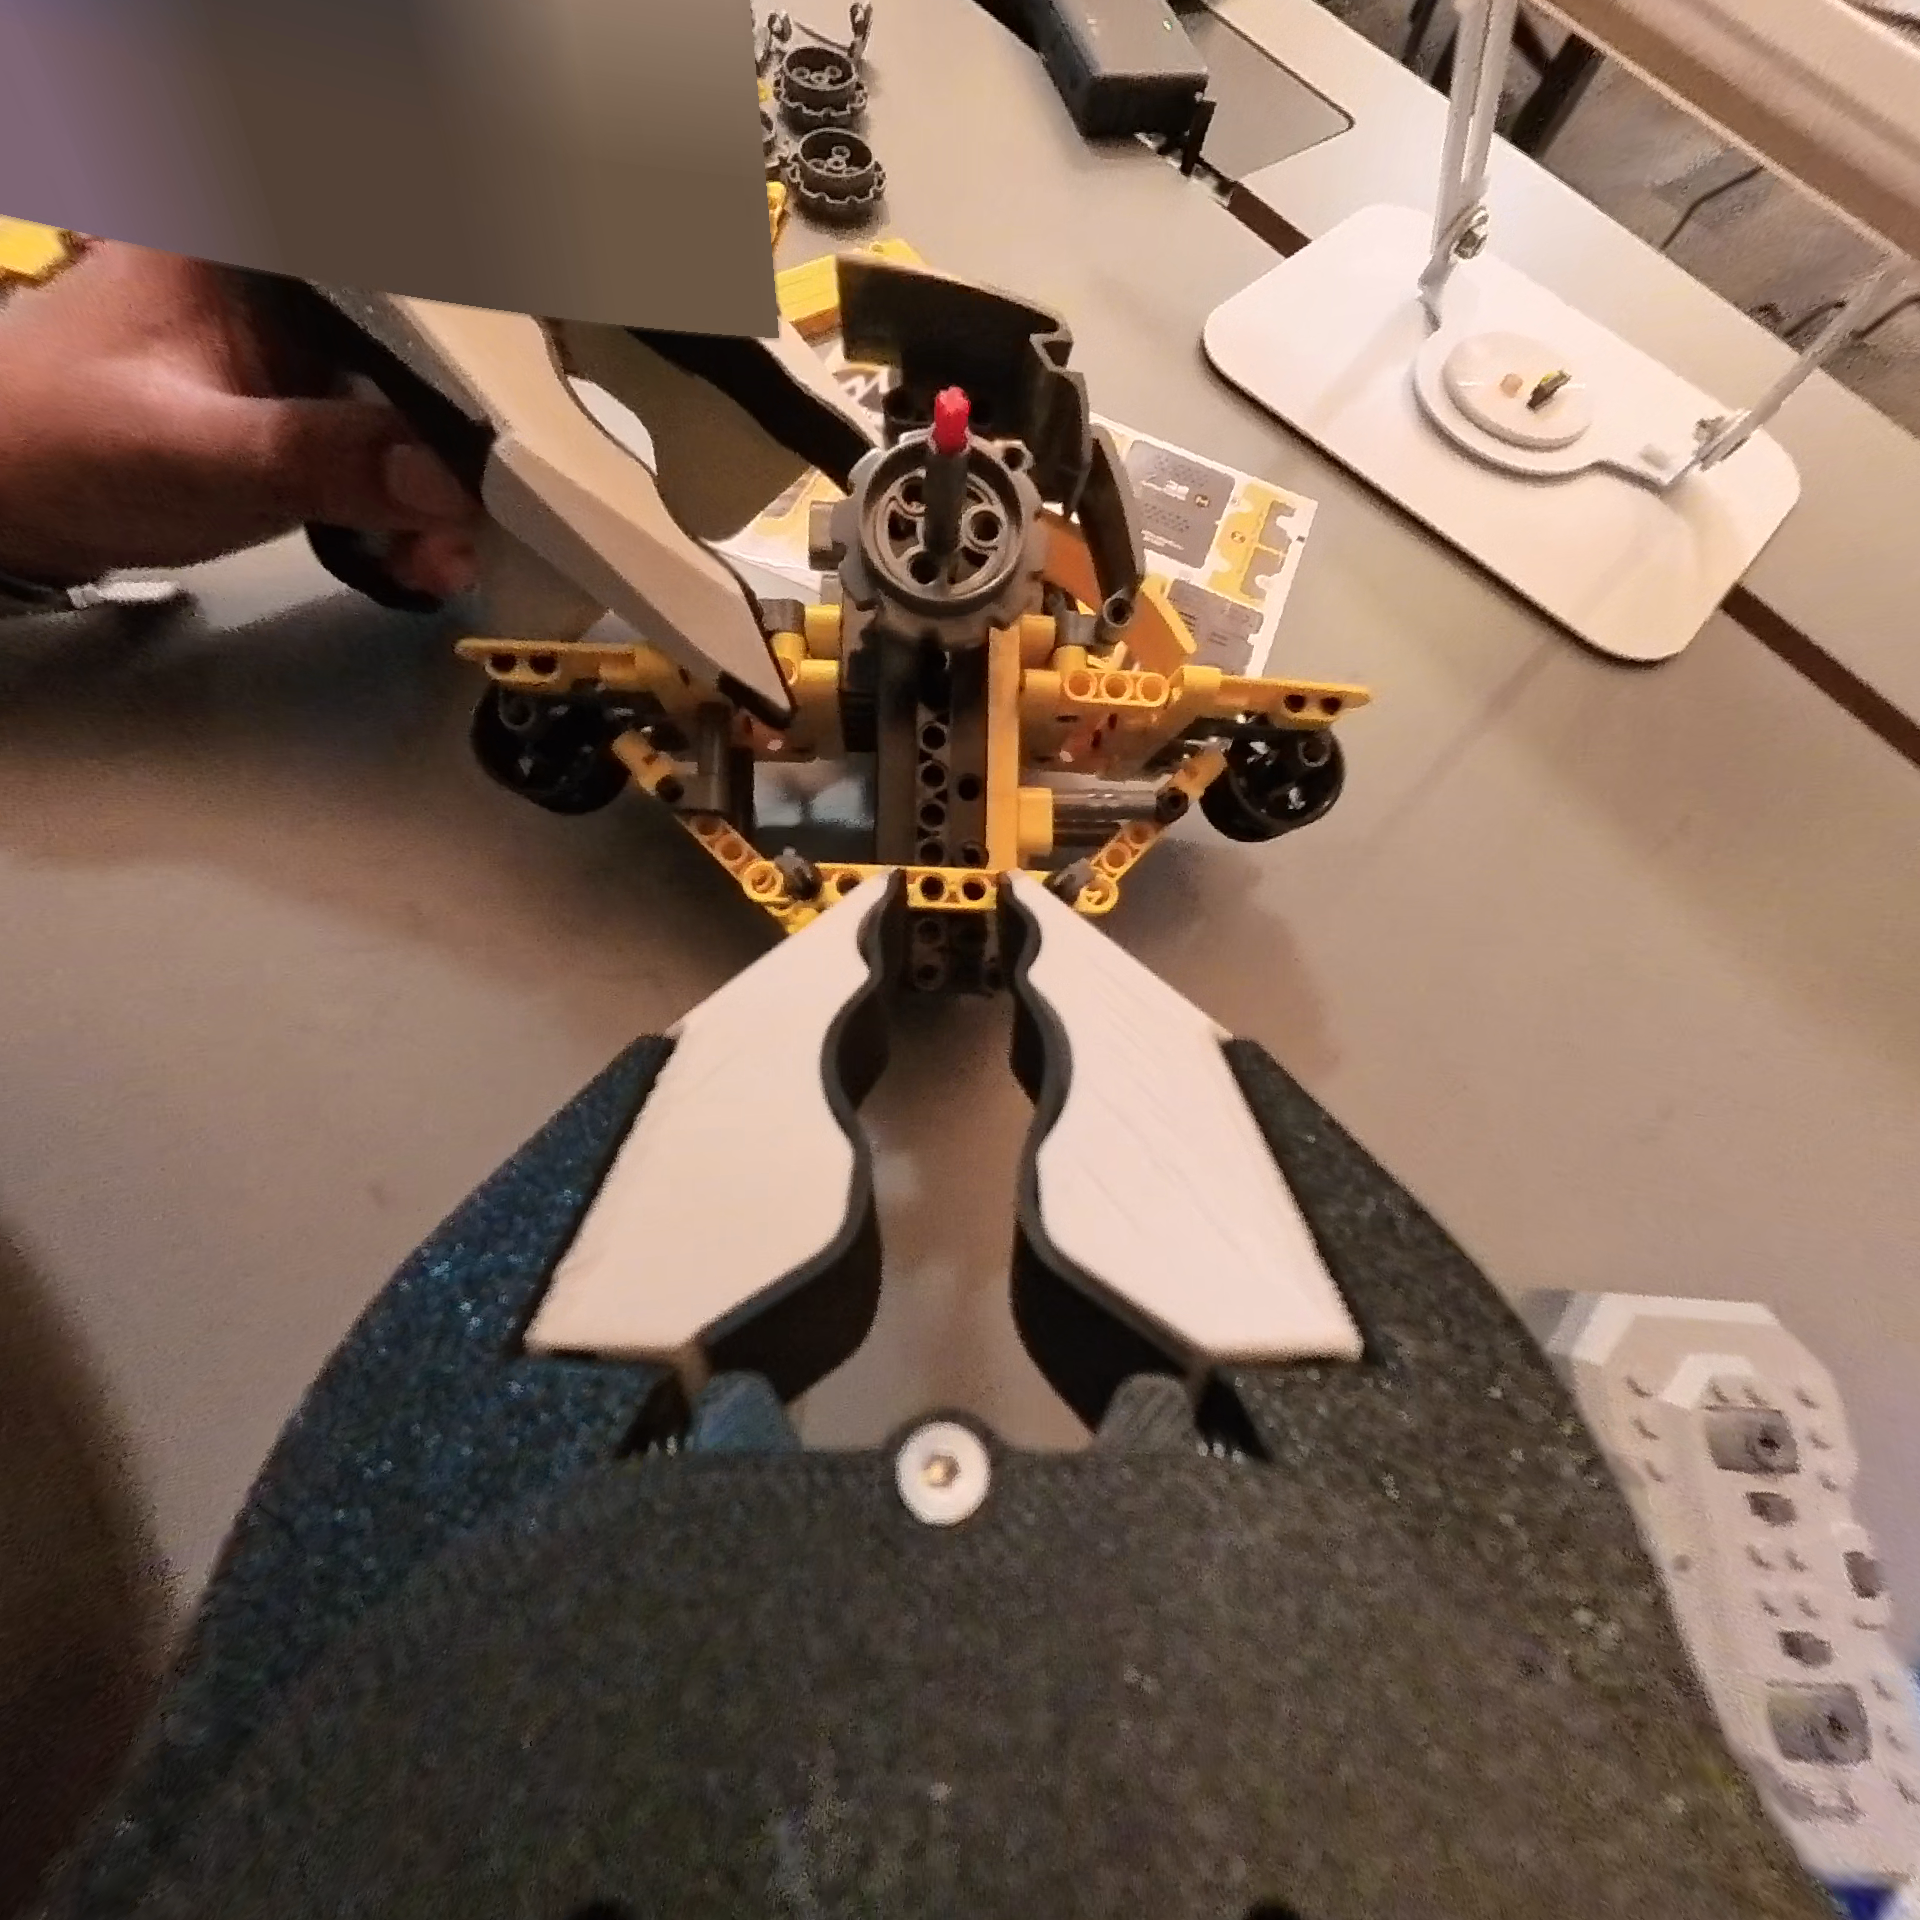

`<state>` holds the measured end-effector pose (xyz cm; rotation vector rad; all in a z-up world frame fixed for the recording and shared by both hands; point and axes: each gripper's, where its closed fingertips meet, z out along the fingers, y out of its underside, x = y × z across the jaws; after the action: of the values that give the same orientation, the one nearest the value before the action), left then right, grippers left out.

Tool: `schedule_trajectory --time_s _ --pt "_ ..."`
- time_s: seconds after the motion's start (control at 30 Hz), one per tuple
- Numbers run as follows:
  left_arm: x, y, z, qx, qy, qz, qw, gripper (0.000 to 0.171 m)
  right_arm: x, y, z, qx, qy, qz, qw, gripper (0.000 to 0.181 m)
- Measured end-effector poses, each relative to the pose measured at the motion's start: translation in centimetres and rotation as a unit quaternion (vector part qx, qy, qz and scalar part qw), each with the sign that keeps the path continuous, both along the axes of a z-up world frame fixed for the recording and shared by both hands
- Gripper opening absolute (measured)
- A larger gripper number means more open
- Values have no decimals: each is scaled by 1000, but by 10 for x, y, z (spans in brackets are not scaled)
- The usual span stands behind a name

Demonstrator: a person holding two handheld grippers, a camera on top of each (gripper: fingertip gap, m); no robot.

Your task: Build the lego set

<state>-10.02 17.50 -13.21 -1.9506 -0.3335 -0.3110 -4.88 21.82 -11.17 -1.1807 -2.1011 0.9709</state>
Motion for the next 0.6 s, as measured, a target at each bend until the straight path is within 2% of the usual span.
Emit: schedule_trajectory --time_s 0.27,0.33,0.4,0.5,0.6 --pt "-1 -1 -1 -7 3 4 1000 82 0 -3 1 -19 19 8 1000 16" --pt "-1 -1 -1 -9 4 4 1000 82 3 -6 5 -73 18 17 997 17" --pt "-1 -1 -1 -9 2 4 1000 82 4 -5 18 -164 25 23 986 25" --pt "-1 -1 -1 -7 -2 4 1000 82 0 11 41 -305 45 0 951 26" --pt "-1 -1 -1 -3 -12 5 1000 81 -8 25 32 -386 11 -43 921 43"
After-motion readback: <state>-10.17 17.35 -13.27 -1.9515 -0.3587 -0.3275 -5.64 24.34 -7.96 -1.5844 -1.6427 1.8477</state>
